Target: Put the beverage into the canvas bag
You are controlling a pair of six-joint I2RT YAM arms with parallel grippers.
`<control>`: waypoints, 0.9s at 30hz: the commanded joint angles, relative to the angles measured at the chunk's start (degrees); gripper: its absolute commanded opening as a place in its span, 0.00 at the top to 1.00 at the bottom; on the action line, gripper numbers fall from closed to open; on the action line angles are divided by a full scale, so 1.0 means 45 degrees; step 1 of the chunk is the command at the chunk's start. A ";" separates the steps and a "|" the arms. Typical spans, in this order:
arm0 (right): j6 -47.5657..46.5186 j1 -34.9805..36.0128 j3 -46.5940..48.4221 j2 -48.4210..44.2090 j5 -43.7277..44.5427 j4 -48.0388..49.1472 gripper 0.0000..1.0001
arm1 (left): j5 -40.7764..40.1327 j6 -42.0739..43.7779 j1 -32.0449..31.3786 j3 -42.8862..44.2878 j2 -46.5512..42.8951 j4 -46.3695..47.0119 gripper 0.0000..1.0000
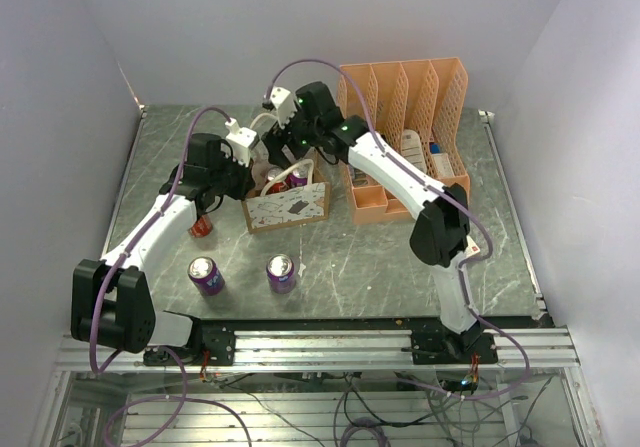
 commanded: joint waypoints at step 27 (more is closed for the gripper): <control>-0.2301 -0.1253 -0.4740 -0.5784 -0.1828 0.0843 0.20 | -0.0748 0.0760 0.0073 0.1290 -0.0759 -0.0954 0.54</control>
